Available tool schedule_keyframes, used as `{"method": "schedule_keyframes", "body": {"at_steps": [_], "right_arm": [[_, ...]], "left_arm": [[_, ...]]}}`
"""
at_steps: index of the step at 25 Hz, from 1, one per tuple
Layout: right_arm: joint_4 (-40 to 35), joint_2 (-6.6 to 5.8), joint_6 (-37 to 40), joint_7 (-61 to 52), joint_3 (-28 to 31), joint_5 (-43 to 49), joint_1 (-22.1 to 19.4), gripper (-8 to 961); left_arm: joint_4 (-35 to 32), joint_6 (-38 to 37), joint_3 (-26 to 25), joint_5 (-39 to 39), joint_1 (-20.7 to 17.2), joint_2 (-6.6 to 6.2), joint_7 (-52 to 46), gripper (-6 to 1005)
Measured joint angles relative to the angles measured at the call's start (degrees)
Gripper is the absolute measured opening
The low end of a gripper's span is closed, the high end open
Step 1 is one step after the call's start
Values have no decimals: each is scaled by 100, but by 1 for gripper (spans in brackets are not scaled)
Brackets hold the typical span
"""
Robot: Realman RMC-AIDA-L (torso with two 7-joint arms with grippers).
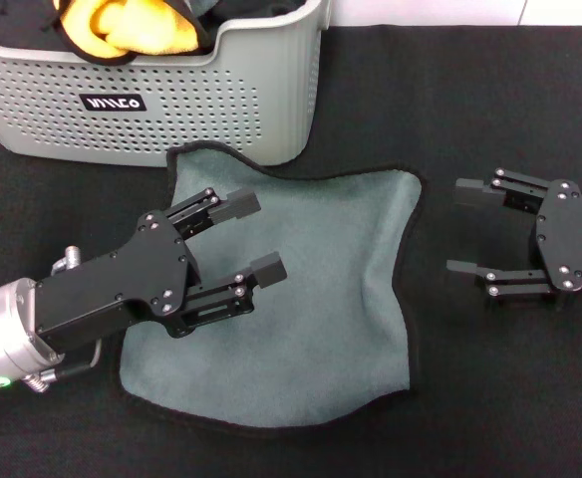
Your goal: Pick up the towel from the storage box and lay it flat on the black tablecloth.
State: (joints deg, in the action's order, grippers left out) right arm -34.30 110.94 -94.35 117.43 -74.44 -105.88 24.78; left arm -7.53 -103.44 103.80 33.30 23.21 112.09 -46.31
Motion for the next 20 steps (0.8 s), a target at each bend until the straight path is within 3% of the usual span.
{"method": "schedule_keyframes", "body": {"at_steps": [20], "right_arm": [[-13,6,3,-8,0,40,43,888]], "left_arm": [[-3,-6,9,89,66,5,-17,799]]}}
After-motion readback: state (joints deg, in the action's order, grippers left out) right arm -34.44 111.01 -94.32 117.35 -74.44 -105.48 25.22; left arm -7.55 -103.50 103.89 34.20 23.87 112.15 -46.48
